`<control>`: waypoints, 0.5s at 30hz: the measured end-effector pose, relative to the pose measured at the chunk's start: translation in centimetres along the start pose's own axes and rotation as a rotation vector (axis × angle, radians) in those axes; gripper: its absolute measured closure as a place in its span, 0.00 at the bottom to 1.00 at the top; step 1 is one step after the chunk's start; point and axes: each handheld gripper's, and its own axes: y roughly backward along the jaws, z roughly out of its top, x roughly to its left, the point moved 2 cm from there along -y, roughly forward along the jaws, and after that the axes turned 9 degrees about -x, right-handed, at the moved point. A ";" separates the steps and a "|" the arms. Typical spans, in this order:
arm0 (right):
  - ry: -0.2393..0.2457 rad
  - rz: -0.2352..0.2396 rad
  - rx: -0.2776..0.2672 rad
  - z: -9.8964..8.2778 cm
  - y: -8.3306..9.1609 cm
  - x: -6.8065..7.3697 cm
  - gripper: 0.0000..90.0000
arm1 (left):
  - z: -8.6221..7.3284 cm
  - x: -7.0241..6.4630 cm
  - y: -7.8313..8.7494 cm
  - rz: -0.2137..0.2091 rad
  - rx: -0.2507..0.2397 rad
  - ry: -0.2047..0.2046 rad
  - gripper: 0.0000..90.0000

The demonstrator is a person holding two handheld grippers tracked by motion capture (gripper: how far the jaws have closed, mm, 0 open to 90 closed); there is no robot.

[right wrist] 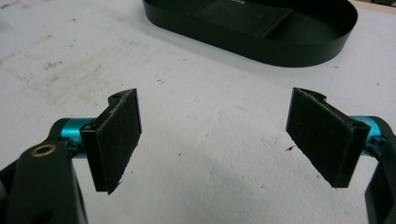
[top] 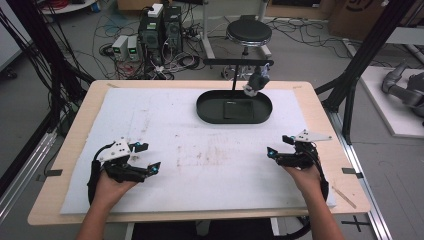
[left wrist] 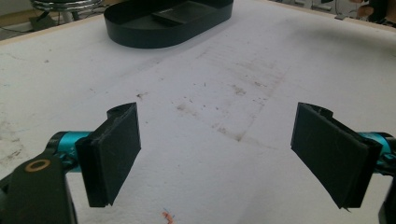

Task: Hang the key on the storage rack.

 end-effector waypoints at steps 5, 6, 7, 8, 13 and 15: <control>0.008 -0.002 0.003 -0.2 -0.1 0.2 0.21 | -0.3 0.0 -0.3 -0.011 0.015 -0.008 0.17; 0.004 -0.003 0.004 -0.2 0.0 0.3 0.21 | -0.3 -0.1 -0.3 -0.011 0.014 -0.005 0.18; 0.009 -0.008 0.002 -0.2 0.0 0.3 0.21 | -0.3 -0.1 -0.3 -0.012 0.012 -0.005 0.18; 0.003 -0.008 -0.001 -0.2 0.1 0.3 0.21 | -0.2 -0.1 -0.3 -0.014 0.012 -0.006 0.18; -0.004 -0.011 -0.010 -0.2 0.3 0.2 0.21 | -0.1 -0.2 -0.3 -0.016 0.010 -0.011 0.18; -0.003 -0.014 -0.007 -0.2 0.2 0.2 0.21 | -0.1 -0.2 -0.3 -0.014 0.009 -0.010 0.18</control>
